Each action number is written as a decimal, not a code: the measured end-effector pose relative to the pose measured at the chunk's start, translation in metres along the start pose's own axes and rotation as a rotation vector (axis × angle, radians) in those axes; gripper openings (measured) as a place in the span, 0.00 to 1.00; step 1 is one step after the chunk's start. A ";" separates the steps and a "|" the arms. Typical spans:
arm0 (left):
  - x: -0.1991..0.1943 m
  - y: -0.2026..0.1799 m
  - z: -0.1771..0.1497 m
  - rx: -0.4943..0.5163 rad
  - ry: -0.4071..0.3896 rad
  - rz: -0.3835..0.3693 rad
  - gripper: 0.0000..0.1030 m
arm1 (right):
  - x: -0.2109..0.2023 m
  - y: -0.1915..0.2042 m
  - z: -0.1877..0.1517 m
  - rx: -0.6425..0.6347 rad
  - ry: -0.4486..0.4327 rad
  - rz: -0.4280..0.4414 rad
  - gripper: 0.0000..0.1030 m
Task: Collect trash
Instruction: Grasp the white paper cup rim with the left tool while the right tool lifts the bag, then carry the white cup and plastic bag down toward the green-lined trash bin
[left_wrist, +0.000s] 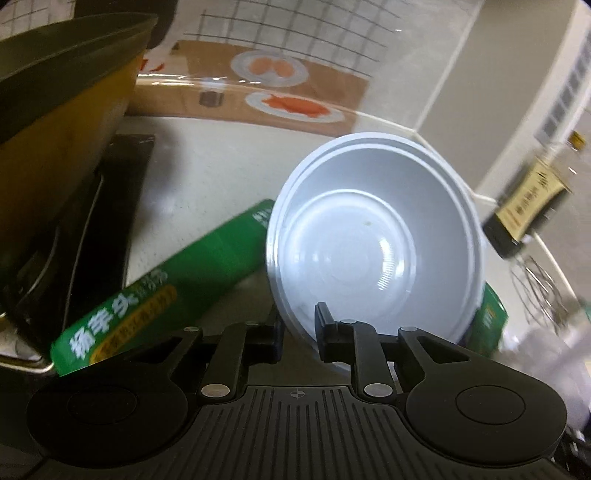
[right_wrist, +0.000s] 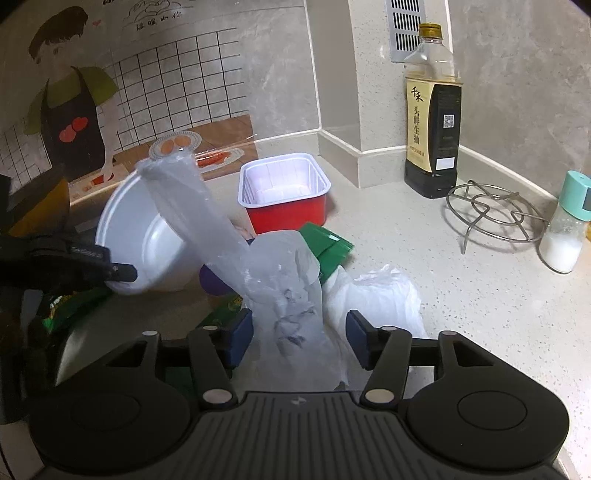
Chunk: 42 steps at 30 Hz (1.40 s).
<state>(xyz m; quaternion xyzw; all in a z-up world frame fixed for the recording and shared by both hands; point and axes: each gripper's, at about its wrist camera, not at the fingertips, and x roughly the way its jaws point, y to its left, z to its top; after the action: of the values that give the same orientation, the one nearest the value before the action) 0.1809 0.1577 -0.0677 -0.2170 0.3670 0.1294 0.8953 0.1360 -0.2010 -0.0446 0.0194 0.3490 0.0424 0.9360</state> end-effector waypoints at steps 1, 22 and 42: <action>-0.005 0.001 -0.004 0.013 0.001 -0.011 0.21 | 0.000 0.000 -0.001 -0.005 -0.003 -0.006 0.56; -0.053 0.027 -0.040 0.045 0.082 -0.130 0.23 | -0.013 0.007 -0.015 -0.009 -0.025 -0.075 0.63; -0.054 0.037 -0.030 0.006 0.080 -0.094 0.15 | -0.058 0.039 -0.022 -0.237 -0.231 -0.162 0.72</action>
<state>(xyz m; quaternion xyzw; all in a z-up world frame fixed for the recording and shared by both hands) 0.1104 0.1718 -0.0589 -0.2363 0.3923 0.0775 0.8856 0.0752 -0.1678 -0.0210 -0.1146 0.2320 0.0053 0.9659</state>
